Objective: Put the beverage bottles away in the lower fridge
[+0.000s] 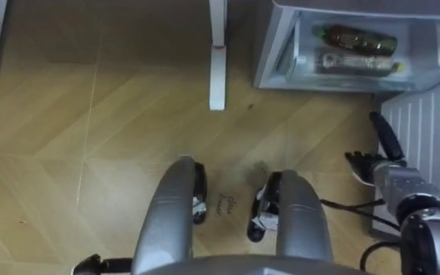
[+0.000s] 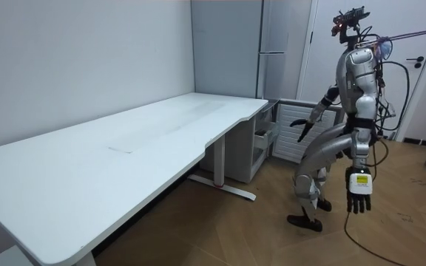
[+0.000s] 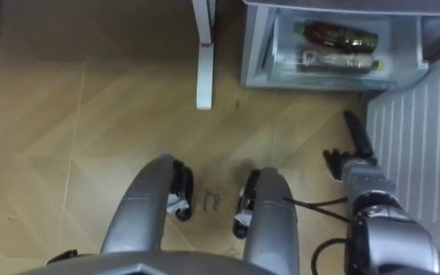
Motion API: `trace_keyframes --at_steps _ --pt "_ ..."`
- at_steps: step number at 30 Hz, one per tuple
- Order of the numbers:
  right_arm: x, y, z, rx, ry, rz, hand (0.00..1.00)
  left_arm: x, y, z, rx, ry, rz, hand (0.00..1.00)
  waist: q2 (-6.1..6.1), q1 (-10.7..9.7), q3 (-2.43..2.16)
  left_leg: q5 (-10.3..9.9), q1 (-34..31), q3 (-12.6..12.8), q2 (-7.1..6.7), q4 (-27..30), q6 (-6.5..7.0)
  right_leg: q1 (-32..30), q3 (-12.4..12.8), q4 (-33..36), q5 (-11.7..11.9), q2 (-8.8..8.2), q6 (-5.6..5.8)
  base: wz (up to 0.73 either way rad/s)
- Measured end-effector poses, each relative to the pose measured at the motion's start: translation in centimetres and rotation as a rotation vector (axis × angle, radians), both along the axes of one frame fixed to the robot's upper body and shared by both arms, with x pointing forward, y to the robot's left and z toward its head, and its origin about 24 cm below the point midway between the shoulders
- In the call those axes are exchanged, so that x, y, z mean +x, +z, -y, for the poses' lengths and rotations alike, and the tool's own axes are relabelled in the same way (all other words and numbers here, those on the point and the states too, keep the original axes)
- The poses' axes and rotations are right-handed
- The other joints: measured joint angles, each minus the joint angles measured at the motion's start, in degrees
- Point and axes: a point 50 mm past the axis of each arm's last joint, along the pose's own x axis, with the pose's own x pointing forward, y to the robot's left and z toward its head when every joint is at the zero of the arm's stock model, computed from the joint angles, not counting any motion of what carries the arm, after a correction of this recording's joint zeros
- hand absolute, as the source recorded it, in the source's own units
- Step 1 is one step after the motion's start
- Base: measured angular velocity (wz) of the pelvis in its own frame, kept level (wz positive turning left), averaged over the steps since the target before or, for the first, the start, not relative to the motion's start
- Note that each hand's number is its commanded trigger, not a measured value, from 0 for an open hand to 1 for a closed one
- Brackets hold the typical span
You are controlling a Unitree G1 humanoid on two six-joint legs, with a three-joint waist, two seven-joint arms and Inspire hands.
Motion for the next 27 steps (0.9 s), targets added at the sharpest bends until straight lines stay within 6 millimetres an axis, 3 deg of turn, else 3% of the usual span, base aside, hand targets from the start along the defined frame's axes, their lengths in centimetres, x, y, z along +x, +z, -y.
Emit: trace_keyframes --at_steps 4,9,11,13,16,18,27 --pt "2.0 2.1 1.4 -0.064 0.023 0.072 0.00 1.4 0.2 0.0 0.003 -0.025 0.029 0.00 0.03 0.92 -0.04 0.04 -6.04 -0.39 0.11 2.36 -0.05 -6.13 0.18 2.33 0.28 -0.14 -0.62 -0.03" --pt "4.2 4.6 2.4 -0.104 0.027 0.185 0.00 2.0 0.3 -0.1 0.012 -0.041 0.046 0.00 -0.29 1.66 0.15 0.08 -10.15 -0.47 -0.47 3.82 -0.10 -10.38 0.59 4.33 0.16 -0.15 -0.47 0.02" --pt "5.6 5.9 2.4 -0.136 0.062 0.225 0.00 2.3 0.4 -0.1 0.019 -0.064 0.057 0.00 -0.74 1.78 0.39 0.26 -11.57 -0.47 -0.67 3.75 -0.31 -11.91 0.59 4.49 0.20 -0.39 -0.55 0.03" --pt "7.4 7.7 2.3 -0.166 0.098 0.280 0.00 2.7 0.7 -0.9 0.044 -0.093 0.074 0.00 -1.89 1.57 0.94 0.35 -12.63 -0.51 -0.99 3.66 -0.40 -12.99 0.29 4.95 -0.10 -1.26 -1.10 0.13" --pt "9.6 10.8 2.6 -0.206 0.123 0.360 0.00 3.1 1.0 -1.5 0.069 -0.104 0.095 0.00 -2.50 1.10 0.90 0.65 -13.96 -1.06 -1.35 3.43 -0.07 -13.66 -0.95 4.82 -0.18 -2.06 -1.76 0.17" --pt "9.6 11.1 3.1 -0.219 0.112 0.340 0.00 3.4 1.1 -1.6 0.075 -0.107 0.110 0.00 -2.91 1.09 0.91 0.69 -14.09 -1.53 -1.95 3.30 -0.05 -13.48 -1.31 4.81 -0.50 -2.16 -1.74 0.18" --pt "10.2 11.8 2.8 -0.261 0.146 0.279 0.00 3.5 1.4 -2.2 0.094 -0.116 0.112 0.00 -3.93 1.16 1.23 0.47 -14.25 -1.38 -1.91 3.11 0.06 -13.55 -1.39 4.61 -1.03 -2.35 -1.61 0.02"
